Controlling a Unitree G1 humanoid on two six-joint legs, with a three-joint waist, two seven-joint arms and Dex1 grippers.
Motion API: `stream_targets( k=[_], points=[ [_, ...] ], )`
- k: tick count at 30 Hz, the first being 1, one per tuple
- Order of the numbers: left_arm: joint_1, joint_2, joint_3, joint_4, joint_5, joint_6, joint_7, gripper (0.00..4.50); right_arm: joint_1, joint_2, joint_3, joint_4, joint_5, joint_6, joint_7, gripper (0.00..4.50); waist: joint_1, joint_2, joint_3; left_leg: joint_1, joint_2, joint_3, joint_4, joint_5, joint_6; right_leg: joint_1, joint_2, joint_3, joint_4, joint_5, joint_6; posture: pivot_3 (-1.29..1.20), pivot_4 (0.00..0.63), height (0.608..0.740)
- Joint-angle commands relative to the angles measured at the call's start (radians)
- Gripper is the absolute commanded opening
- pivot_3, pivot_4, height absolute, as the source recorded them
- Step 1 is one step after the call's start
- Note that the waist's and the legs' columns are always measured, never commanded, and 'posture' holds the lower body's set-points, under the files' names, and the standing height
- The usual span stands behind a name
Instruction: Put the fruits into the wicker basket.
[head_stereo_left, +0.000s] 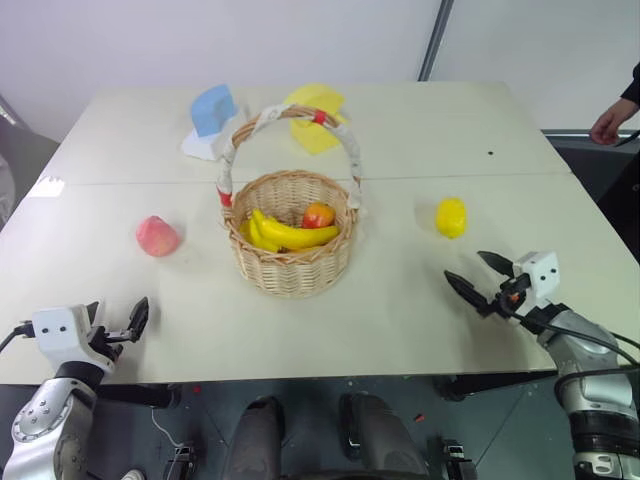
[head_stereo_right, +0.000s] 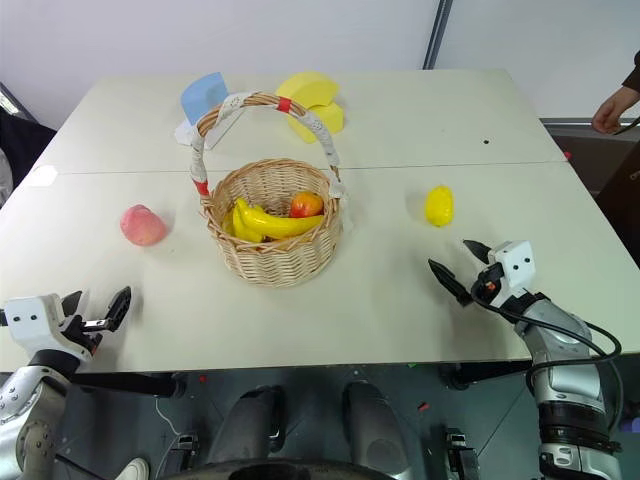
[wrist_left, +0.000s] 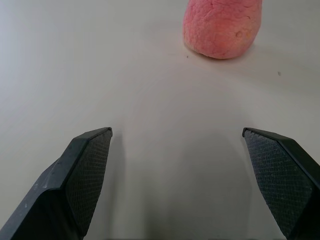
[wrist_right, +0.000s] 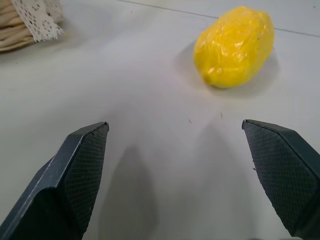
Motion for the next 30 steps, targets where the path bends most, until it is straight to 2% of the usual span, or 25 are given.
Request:
stream_targets(
  k=[1, 9, 14, 18, 22, 30],
  points=[
    [0.001, 0.001, 0.026, -0.034, -0.004, -0.018, 0.003, 4.5, 0.004, -0.008, -0.017, -0.009, 0.001, -0.026, -0.006, 4.45, 0.0, 0.0, 0.0, 0.0, 0.0, 0.0, 0.0, 0.0, 0.0, 0.0, 0.0, 0.0, 0.0, 0.0, 0.0, 0.0, 0.15, 0.74],
    [-0.018, -0.011, 0.025, -0.046, -0.023, -0.003, 0.018, 4.5, 0.002, 0.015, 0.015, -0.056, 0.008, -0.011, -0.009, 4.45, 0.0, 0.0, 0.0, 0.0, 0.0, 0.0, 0.0, 0.0, 0.0, 0.0, 0.0, 0.0, 0.0, 0.0, 0.0, 0.0, 0.15, 0.74],
    [-0.071, -0.008, 0.032, -0.087, -0.018, 0.028, 0.089, 4.5, -0.027, 0.026, 0.039, -0.116, 0.024, 0.024, -0.021, 4.45, 0.001, 0.0, 0.0, 0.0, 0.0, 0.0, 0.0, 0.0, 0.0, 0.0, 0.0, 0.0, 0.0, 0.0, 0.0, 0.0, 0.15, 0.74],
    [-0.145, 0.032, 0.022, -0.117, -0.014, 0.085, 0.121, 4.5, -0.044, 0.014, 0.035, -0.194, 0.064, 0.091, -0.025, 4.45, 0.002, 0.0, 0.0, 0.0, 0.0, 0.0, 0.0, 0.0, 0.0, 0.0, 0.0, 0.0, 0.001, 0.001, -0.001, 0.0, 0.15, 0.74],
    [-0.245, 0.121, 0.003, -0.103, -0.039, 0.167, 0.074, 4.5, -0.061, -0.02, 0.003, -0.295, 0.173, 0.264, -0.023, 4.45, 0.003, 0.0, 0.0, 0.0, 0.0, 0.0, 0.0, 0.0, 0.0, 0.0, 0.0, 0.0, 0.001, 0.002, -0.002, 0.0, 0.15, 0.74],
    [-0.453, 0.265, -0.065, 0.024, -0.004, 0.329, 0.042, 4.5, -0.08, -0.15, 0.027, -0.631, 0.361, 0.498, 0.035, 4.45, -0.001, 0.0, 0.0, 0.0, 0.0, 0.0, 0.0, 0.0, 0.0, 0.0, 0.001, 0.0, 0.001, 0.001, -0.001, 0.0, 0.15, 0.74]
  ],
)
